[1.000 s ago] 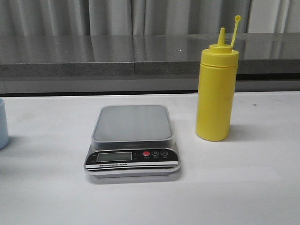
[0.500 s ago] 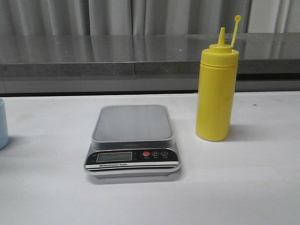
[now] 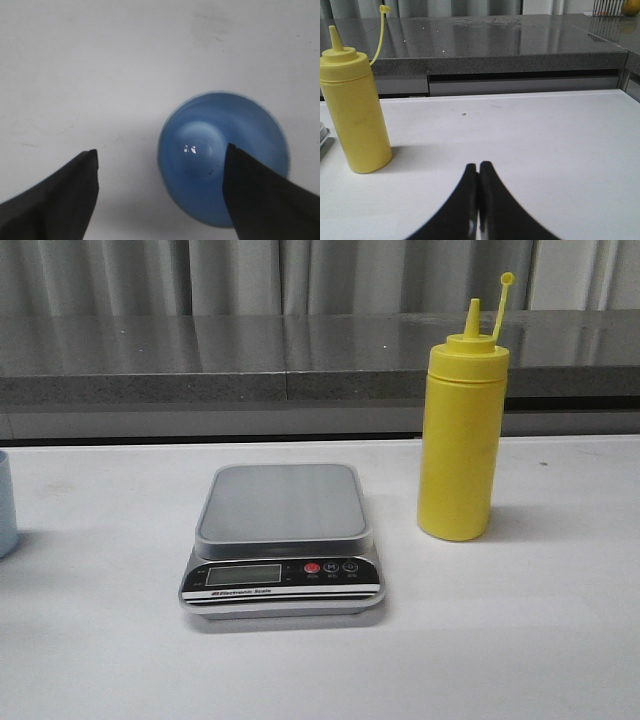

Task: Pour seasoning into cup on scale with both arms
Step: 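Close the left gripper on the rim of the blue cup, then lift the blue cup with the left gripper and carry it over the scale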

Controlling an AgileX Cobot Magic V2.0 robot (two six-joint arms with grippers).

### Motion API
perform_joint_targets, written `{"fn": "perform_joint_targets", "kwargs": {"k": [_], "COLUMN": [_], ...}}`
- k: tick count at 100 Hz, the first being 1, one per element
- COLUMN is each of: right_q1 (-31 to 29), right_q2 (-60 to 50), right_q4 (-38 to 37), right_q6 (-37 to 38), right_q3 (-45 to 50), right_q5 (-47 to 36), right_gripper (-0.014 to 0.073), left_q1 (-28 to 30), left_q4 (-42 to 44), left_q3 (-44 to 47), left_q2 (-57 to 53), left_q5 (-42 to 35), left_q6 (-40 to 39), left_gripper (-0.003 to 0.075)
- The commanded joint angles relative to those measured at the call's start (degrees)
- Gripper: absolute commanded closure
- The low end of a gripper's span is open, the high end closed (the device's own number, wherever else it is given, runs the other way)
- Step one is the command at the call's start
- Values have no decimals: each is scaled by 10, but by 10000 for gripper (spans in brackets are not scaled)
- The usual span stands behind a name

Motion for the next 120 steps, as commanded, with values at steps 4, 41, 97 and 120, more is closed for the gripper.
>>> {"fn": "perform_joint_targets", "kwargs": {"k": [4, 41, 97, 120], "right_q1": [-3, -3, -3, -3], "right_q2": [-11, -11, -11, -11], "right_q4": [-3, -3, -3, -3], "right_q6": [-2, -2, -2, -2], "right_q3": [-12, -12, -12, -12], "right_q5": [-45, -45, -45, -45], "right_gripper": [659, 659, 659, 659], "left_q1": [1, 1, 1, 1], "left_q4": [-6, -7, -16, -51], "left_q3": [-21, -21, -25, -75], "left_q2": [-1, 42, 44, 40], "left_q5": [-38, -72, -90, -6], "left_q6": [-5, -5, -5, -5], "left_gripper": [230, 245, 740, 740]}}
